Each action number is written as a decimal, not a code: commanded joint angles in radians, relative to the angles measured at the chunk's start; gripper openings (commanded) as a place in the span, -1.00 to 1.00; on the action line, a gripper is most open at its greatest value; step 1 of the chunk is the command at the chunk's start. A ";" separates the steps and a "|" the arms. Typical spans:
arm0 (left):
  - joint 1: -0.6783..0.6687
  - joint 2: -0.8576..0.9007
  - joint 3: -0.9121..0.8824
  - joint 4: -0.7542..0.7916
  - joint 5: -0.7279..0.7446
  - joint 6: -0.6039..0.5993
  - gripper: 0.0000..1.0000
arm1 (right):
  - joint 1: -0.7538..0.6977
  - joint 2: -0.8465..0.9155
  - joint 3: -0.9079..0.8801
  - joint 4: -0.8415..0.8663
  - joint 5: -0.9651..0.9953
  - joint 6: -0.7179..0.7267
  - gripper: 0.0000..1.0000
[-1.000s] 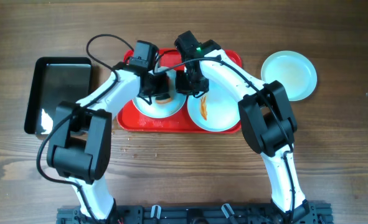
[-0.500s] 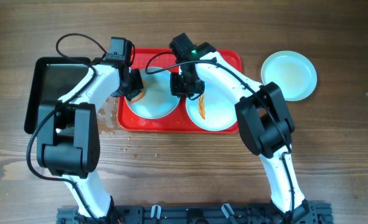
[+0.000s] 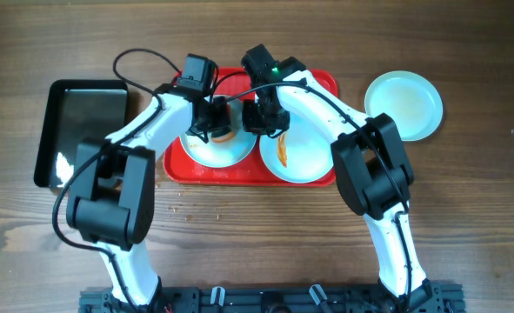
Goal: Clean dirty plates on tray and stack at the side
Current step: 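Scrub the top plate with the sponge in the left gripper, then lift the top plate with the right gripper and stack it on the cleaned plate, then reach the right gripper to the last plate and grip its rim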
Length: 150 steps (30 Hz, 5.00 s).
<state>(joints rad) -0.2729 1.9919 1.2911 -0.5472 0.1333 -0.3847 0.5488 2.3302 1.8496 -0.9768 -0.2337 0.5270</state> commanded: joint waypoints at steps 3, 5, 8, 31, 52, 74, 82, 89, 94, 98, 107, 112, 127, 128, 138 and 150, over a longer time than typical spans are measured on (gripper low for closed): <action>0.038 0.036 -0.001 -0.174 -0.225 -0.020 -0.92 | -0.002 0.007 -0.002 -0.013 0.051 -0.003 -0.91; 0.058 0.036 -0.002 -0.209 -0.325 -0.008 -0.92 | -0.002 0.007 -0.002 -0.013 0.051 -0.004 -0.91; 0.069 0.035 -0.001 -0.232 -0.523 0.044 -0.92 | -0.002 0.007 -0.002 -0.012 0.051 -0.004 -0.91; 0.059 -0.238 0.102 -0.301 0.005 0.006 -0.92 | -0.063 -0.061 0.491 -0.205 0.643 -0.305 -0.91; 0.059 -0.238 0.102 -0.299 0.004 0.006 -0.92 | 0.179 -0.082 0.485 -0.199 1.281 -0.523 -0.91; 0.059 -0.238 0.102 -0.291 0.004 0.006 -0.92 | -1.075 -0.129 0.324 -0.473 -0.234 -0.523 -0.91; 0.059 -0.238 0.102 -0.278 0.004 0.006 -0.92 | -1.081 -0.129 0.024 -0.174 -0.234 -0.497 -0.91; 0.059 -0.238 0.102 -0.280 0.004 0.007 -0.92 | -0.985 -0.129 0.007 -0.169 -0.033 -0.367 -0.66; 0.059 -0.238 0.102 -0.280 0.004 0.007 -0.92 | -0.937 -0.129 0.007 -0.174 -0.169 -0.426 -0.78; 0.059 -0.238 0.102 -0.280 0.004 0.006 -0.92 | -0.849 -0.129 0.007 -0.160 -0.222 -0.445 -0.79; 0.059 -0.238 0.102 -0.280 0.004 0.007 -0.92 | -0.406 -0.129 -0.005 -0.284 0.029 -0.421 -0.06; 0.059 -0.238 0.102 -0.284 0.004 0.007 -0.92 | -0.266 -0.127 -0.137 -0.162 0.185 -0.447 -0.19; 0.059 -0.238 0.102 -0.285 0.004 0.014 -0.92 | -0.264 -0.135 0.117 -0.169 0.212 -0.508 0.04; 0.059 -0.238 0.102 -0.284 0.004 0.014 -0.92 | -0.270 -0.135 0.115 -0.172 0.215 -0.566 0.04; 0.059 -0.238 0.102 -0.285 0.005 0.014 -0.92 | -0.275 -0.106 -0.096 -0.087 0.206 -0.655 -0.11; 0.059 -0.238 0.102 -0.285 0.005 0.014 -0.92 | -0.189 -0.106 -0.163 0.064 0.014 -0.452 -0.73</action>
<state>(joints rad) -0.2111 1.7599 1.3830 -0.8337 0.1226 -0.3721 0.3027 2.2158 1.6901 -0.9676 -0.1543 -0.0284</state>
